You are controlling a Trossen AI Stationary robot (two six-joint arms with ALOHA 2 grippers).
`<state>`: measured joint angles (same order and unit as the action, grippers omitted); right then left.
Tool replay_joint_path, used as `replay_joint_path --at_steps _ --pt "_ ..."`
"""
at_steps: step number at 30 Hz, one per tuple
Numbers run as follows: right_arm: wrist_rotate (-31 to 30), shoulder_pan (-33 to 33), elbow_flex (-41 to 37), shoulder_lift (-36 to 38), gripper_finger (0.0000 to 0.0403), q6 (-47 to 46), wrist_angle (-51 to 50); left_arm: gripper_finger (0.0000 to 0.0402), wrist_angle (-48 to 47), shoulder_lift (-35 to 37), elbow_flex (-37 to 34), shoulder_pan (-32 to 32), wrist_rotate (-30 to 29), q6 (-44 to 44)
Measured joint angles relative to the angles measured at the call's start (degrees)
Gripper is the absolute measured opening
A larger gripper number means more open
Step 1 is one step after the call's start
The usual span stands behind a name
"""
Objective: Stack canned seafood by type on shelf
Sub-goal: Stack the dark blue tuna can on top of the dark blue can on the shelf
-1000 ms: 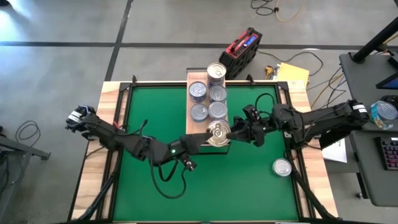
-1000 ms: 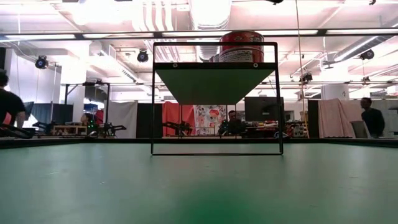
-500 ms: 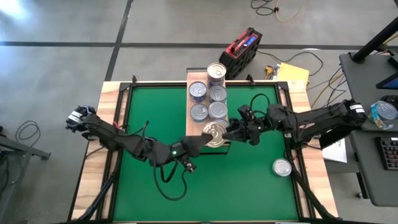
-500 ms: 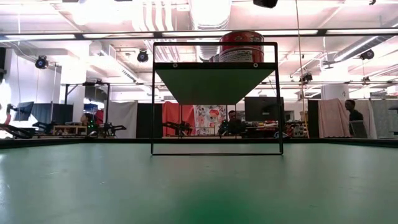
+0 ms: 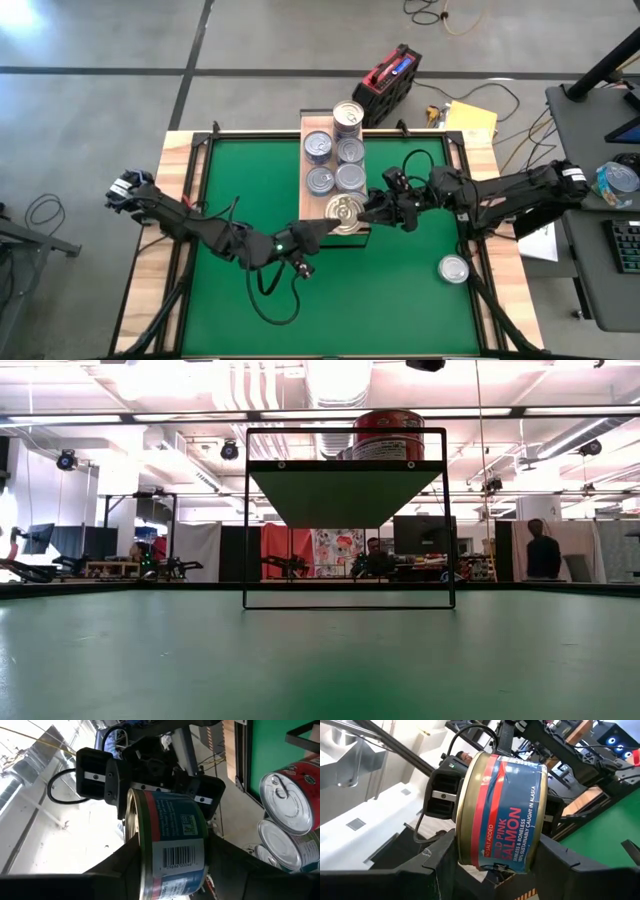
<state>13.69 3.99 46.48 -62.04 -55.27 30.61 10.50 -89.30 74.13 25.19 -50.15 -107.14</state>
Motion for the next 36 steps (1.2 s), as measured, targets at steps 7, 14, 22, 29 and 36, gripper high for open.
replay_joint_path --at_steps 7,14,22,29,36 --pt "-1.9 0.0 0.0 0.0 0.0268 2.0 0.0 0.0158 0.4 0.0 0.0 -0.1 -0.9 4.3" --pt "-1.8 0.0 0.0 0.0 0.0301 2.8 -1.9 0.0158 0.7 0.0 0.0 -0.1 -0.9 8.2" --pt "-1.8 0.0 0.2 0.3 0.0297 3.4 -4.6 0.0158 0.4 0.0 0.9 -0.1 -1.0 13.1" --pt "-1.4 0.0 0.0 0.9 0.0282 5.2 -8.2 0.0158 4.5 1.6 1.2 -0.1 -1.1 13.9" --pt "-1.7 0.0 0.0 2.5 0.0272 7.2 -10.7 0.0158 5.4 3.9 1.3 -0.3 -0.8 15.2"
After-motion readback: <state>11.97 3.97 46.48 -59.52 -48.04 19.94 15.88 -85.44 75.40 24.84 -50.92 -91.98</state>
